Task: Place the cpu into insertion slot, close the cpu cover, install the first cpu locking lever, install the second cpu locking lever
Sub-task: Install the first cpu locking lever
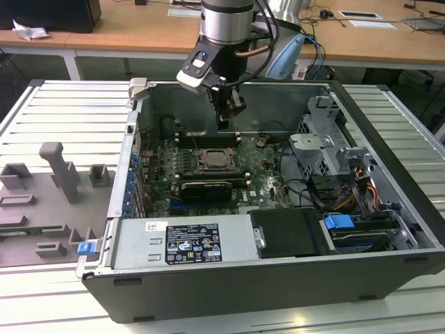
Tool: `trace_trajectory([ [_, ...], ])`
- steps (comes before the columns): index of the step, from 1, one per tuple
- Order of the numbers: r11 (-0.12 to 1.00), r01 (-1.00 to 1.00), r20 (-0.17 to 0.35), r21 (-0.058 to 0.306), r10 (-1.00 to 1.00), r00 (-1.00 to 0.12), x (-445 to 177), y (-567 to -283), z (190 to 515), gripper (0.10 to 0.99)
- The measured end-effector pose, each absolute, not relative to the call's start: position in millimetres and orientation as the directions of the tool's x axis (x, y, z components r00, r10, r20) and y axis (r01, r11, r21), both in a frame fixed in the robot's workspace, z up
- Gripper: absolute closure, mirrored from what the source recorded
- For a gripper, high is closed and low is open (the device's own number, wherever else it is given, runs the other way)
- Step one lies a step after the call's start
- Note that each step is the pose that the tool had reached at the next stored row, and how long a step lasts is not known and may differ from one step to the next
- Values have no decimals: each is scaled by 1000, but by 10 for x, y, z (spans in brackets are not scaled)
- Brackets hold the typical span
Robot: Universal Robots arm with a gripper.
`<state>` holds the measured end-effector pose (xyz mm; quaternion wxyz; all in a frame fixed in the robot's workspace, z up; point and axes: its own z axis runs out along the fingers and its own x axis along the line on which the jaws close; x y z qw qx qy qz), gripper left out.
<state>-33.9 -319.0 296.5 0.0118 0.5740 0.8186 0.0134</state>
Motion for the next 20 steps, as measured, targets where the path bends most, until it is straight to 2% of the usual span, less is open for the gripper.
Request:
trace_trajectory([
  [6,452,892,-4,35,892,-452,-339,-3190,2965,980],
  [20,605,795,-5,35,796,-605,-335,-3190,2965,980],
])
